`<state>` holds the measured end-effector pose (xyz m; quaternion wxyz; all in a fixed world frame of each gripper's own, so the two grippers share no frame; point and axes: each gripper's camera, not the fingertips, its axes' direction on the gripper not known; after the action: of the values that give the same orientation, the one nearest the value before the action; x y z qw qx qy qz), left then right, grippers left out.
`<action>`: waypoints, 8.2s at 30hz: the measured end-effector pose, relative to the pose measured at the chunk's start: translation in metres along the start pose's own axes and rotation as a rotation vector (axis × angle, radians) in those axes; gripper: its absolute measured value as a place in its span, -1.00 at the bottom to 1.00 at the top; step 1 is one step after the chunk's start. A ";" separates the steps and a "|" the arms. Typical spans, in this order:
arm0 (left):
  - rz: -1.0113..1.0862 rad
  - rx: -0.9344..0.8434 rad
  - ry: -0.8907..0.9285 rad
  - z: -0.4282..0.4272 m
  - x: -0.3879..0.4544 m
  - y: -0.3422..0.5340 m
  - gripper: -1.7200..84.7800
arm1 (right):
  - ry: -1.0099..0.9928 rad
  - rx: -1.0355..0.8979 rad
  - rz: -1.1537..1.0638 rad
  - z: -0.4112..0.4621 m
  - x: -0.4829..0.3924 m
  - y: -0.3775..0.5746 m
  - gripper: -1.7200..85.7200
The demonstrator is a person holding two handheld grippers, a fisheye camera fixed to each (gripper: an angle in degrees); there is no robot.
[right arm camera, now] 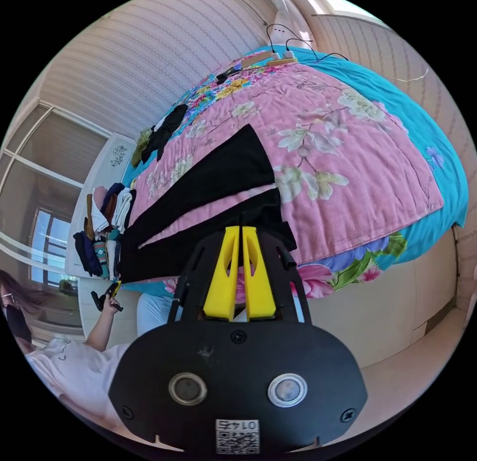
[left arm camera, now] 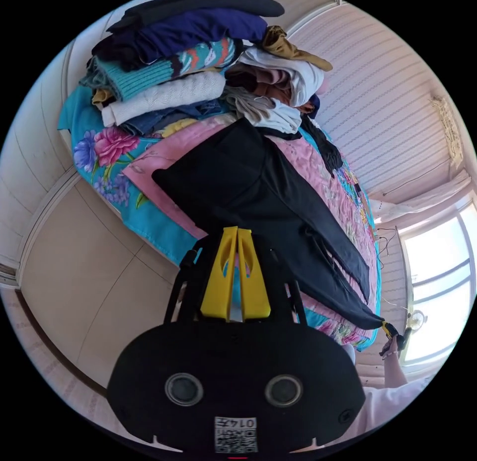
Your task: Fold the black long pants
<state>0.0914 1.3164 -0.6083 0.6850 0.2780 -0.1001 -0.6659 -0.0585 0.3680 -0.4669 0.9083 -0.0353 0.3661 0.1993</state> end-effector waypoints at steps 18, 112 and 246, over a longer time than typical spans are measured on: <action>0.235 0.127 -0.149 0.020 0.100 -0.161 -0.97 | 0.105 -0.063 -0.039 0.045 -0.037 -0.174 -0.94; 1.271 -0.263 -0.173 0.179 0.526 0.320 -0.74 | 0.292 -0.441 -0.866 0.186 -0.486 0.043 -0.70; 1.522 -0.396 0.340 0.332 0.907 0.452 -0.61 | -0.225 0.603 0.656 0.078 0.100 0.288 -0.70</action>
<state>0.3946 0.3374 -0.3135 0.9934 0.1045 -0.0366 0.0298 -0.0549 0.6826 -0.4543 0.8010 0.3702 0.2988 0.3634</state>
